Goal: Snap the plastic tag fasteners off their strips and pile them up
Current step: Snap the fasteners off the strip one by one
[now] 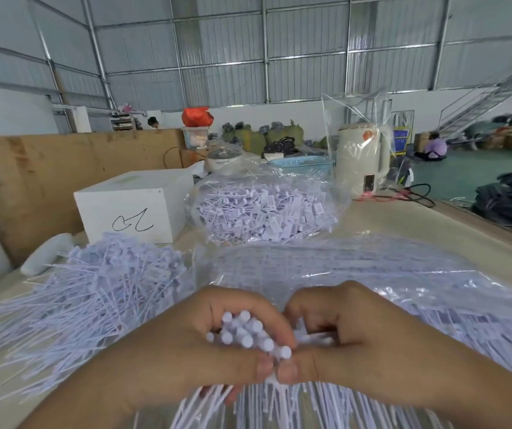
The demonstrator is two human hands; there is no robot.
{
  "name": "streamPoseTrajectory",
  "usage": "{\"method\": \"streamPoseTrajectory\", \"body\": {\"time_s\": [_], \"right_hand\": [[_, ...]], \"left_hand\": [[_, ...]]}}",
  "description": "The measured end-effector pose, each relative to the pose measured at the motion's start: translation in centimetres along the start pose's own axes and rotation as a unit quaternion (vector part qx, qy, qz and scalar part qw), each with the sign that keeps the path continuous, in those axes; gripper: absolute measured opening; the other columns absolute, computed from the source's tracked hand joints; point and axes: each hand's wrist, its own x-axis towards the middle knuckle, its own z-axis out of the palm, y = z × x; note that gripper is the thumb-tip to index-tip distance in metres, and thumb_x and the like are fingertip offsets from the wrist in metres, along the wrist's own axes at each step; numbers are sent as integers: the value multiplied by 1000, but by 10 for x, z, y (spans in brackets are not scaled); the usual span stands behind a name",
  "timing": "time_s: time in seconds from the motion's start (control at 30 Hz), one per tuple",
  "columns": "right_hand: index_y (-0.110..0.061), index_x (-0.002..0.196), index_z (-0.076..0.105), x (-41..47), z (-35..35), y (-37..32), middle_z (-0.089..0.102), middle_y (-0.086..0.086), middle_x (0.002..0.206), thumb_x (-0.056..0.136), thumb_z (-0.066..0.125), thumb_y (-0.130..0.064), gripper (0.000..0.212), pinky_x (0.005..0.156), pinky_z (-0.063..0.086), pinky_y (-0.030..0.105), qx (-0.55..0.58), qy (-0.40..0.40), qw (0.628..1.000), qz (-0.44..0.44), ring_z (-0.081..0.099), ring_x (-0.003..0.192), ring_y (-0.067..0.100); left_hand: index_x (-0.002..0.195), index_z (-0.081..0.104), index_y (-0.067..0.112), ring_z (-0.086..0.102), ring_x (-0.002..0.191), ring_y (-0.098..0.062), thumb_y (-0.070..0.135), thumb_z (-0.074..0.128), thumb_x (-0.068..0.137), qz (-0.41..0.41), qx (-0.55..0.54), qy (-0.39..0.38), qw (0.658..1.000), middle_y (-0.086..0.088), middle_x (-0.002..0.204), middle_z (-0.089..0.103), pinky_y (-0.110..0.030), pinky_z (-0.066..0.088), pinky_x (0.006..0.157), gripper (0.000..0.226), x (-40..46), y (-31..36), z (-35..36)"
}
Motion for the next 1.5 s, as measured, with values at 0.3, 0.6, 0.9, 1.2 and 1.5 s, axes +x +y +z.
{"method": "streamPoseTrajectory", "body": {"time_s": [0.3,0.6,0.9,1.2,1.5], "right_hand": [[-30,69,52,0,1,4,46,-12,57,72,53,-77,46,52,30,24,-51,4,999,17,40,52,4],[-23,78,62,-1,-14,3,48,-15,59,87,67,-43,22,53,30,18,4,-61,998,29,41,53,-1],[-31,74,58,1,-8,2,46,-11,53,88,66,-42,20,48,28,18,-29,93,995,4,40,48,4],[-16,64,51,5,-13,-4,33,-7,47,74,57,-54,40,36,27,17,117,306,944,26,29,40,11],[-57,121,44,3,1,13,55,5,71,70,71,-57,58,64,40,29,167,17,986,5,52,65,12]], "left_hand": [[99,74,22,55,58,-3,12,70,78,-40,-7,1,999,12,72,64,-21,50,53,24,6,-6,4],[88,74,22,56,59,-8,22,77,70,-35,16,59,998,6,70,62,-26,50,58,17,4,-10,2],[78,73,19,55,50,-10,25,78,60,46,-54,159,985,4,62,62,-20,46,49,19,7,-5,14],[72,70,25,54,49,-3,27,90,54,74,-29,363,928,10,56,60,-12,42,46,26,16,-4,24],[90,76,26,59,55,-6,26,79,66,17,-48,142,989,6,73,69,-19,49,53,25,9,-7,18]]}}
